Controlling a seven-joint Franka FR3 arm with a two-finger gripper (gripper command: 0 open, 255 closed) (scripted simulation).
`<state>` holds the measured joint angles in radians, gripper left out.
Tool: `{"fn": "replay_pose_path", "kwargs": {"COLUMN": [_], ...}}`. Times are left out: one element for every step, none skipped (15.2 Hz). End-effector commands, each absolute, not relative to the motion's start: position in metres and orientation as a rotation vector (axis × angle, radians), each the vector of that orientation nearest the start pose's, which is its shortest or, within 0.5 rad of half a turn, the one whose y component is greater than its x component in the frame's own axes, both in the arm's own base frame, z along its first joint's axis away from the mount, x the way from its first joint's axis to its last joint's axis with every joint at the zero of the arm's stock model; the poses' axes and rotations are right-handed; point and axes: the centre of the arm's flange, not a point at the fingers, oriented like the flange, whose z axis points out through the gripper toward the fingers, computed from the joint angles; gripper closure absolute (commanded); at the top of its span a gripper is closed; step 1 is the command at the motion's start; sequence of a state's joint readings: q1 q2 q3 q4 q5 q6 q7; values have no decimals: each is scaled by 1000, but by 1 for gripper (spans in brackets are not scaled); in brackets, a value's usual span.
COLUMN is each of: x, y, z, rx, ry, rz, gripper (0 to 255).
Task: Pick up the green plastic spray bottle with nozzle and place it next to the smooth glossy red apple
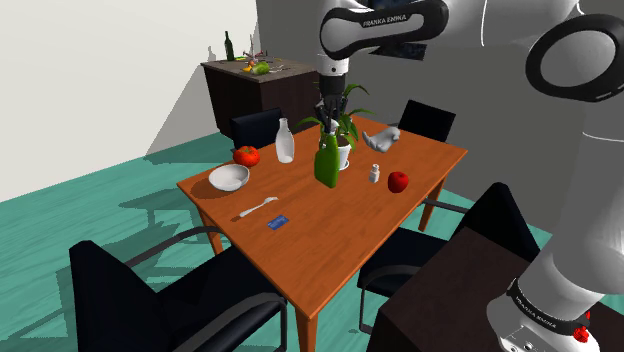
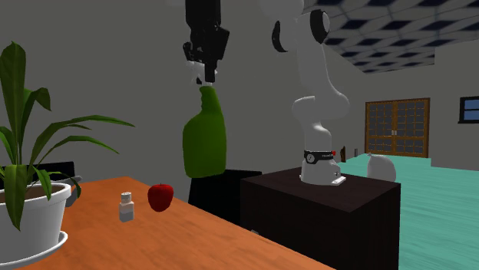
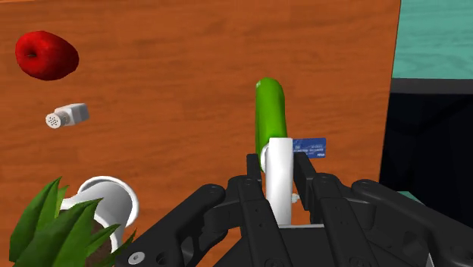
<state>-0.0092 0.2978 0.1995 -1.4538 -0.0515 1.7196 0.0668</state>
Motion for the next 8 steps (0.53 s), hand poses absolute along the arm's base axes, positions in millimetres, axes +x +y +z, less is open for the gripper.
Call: {"fn": "replay_pose_path", "kwargs": {"x": [635, 633, 632, 630, 629, 627, 626, 624], "y": [77, 64, 52, 39, 27, 15, 2, -10], "z": [526, 530, 534, 538, 542, 547, 551, 555], "rx": [-3131, -3131, -3131, -3131, -3131, -3131, -3131, -3131], "ry": [-197, -197, -197, -197, -197, -197, -197, -197], "rz": [43, 43, 43, 43, 43, 43, 43, 43], "gripper": [255, 255, 255, 255, 255, 255, 255, 255]}}
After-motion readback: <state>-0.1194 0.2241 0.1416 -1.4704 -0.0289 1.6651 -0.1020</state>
